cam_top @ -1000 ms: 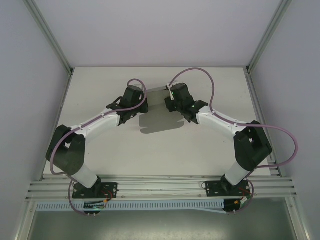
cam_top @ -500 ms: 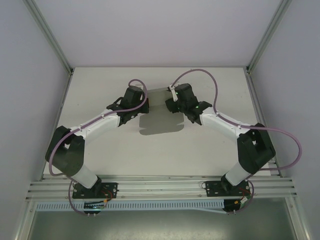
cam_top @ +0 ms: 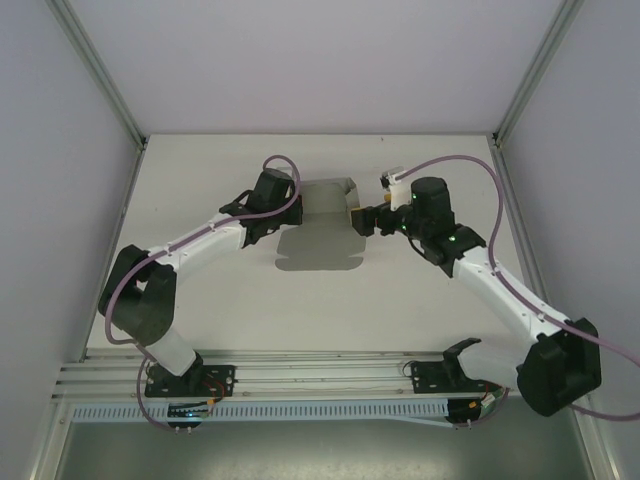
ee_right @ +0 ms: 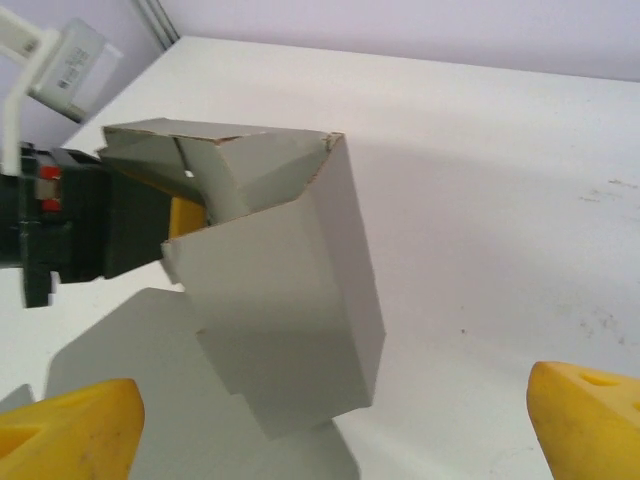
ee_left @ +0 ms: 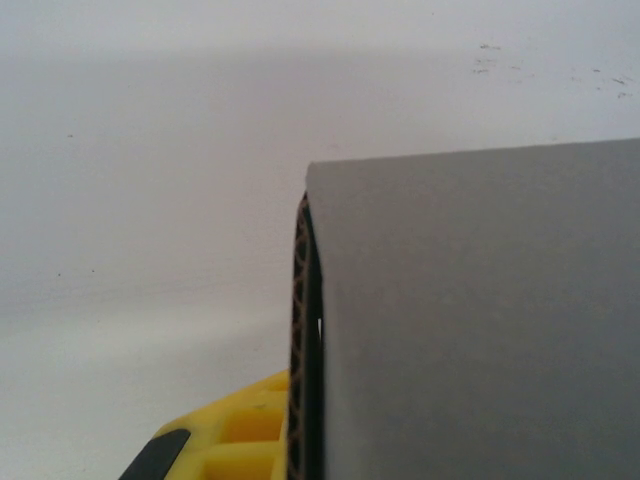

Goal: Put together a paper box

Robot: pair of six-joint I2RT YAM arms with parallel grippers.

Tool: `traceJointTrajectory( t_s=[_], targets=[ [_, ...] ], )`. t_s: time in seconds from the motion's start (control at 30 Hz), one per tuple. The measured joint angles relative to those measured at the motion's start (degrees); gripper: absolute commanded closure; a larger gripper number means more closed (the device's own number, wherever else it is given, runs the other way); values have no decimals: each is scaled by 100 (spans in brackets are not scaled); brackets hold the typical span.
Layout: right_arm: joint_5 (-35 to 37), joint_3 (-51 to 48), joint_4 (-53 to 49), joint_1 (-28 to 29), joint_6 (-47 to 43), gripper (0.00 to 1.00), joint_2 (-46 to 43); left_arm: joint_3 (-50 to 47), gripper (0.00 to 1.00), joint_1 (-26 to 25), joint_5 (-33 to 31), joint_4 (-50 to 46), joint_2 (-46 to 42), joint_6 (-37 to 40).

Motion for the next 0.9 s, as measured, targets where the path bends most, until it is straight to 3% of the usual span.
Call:
traceJointTrajectory(
  t_s=[0.17,0.33,0.43,0.57,0.9],
  targets=[
    [81,0,-136,-133,-87,5,0,0,100,0,44,7,0,20],
    [-26,0,-144,-949,-74,15,-4,-2,100,0,46,11,0,74],
    [-455,55,-190,-1137,-236,27,118,-2,100,0,85,83,0,142],
    [-1134,511,-413,-1108,-514,38,844,-2,100,0,98,92,0,251],
    [-1692,1034,-695,-402,-984,44,1716,74,100,0,59,72,125,293]
  ],
)
